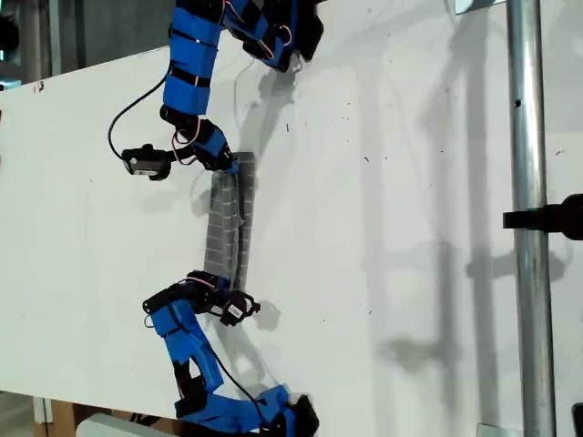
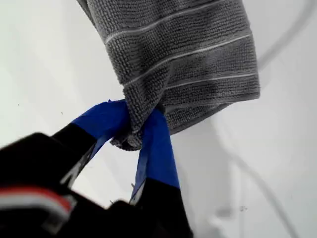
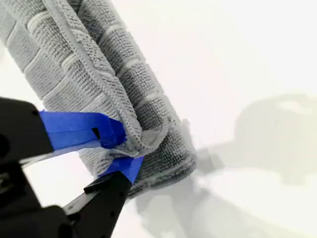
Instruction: Grasp corners of a towel and fold twice.
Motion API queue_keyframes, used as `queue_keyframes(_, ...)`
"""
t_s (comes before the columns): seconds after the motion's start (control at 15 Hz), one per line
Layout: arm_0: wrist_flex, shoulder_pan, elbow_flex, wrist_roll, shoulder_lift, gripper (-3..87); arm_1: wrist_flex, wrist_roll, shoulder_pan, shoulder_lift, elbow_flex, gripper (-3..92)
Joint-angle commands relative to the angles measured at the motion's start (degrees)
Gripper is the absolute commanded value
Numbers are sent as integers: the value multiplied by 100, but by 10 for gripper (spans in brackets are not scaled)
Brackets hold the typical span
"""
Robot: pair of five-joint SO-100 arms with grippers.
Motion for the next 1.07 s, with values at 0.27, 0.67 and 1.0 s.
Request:
queue_keyframes(0.27, -79, -334, -220, -18, -404, -4, -650, 202, 79, -1116, -114, -2)
queue_keyframes(0.67, 396, -659, 97, 483, 896, 32, 765, 325, 615, 123, -141, 255)
queue_keyframes(1.0, 431, -439, 1204, 694, 2856, -10, 1793, 378, 1143, 1934, 334, 251)
